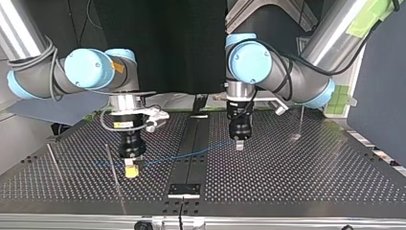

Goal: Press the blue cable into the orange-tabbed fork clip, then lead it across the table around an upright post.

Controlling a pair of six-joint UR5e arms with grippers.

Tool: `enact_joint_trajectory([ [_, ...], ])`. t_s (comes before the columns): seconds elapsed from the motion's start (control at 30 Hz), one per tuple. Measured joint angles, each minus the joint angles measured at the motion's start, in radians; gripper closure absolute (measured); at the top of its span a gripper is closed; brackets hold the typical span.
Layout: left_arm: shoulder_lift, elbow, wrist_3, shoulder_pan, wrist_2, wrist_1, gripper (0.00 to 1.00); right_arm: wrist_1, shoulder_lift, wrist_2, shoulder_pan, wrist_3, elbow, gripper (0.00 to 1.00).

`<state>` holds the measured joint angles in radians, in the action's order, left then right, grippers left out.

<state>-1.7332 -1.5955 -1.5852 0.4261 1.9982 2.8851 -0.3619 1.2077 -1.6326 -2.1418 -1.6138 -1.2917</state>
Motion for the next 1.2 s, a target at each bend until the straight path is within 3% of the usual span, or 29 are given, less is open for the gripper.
enact_joint_trajectory([
  [0.33,-0.078,0.085,-0.006,0.045,-0.010,0.085,1.00,0.089,0.091,-0.013,0.085,0.000,0.002,1.00],
  [0.43,-0.103,0.111,-0.015,0.061,-0.008,0.111,1.00,0.113,0.117,-0.013,0.101,0.002,0.001,1.00],
  [0.77,-0.185,0.193,-0.042,0.105,-0.006,0.193,1.00,0.141,0.139,-0.014,0.121,0.010,-0.004,1.00],
  [1.2,-0.290,0.298,-0.078,0.131,0.001,0.298,1.00,0.145,0.134,-0.013,0.170,0.011,-0.029,1.00],
])
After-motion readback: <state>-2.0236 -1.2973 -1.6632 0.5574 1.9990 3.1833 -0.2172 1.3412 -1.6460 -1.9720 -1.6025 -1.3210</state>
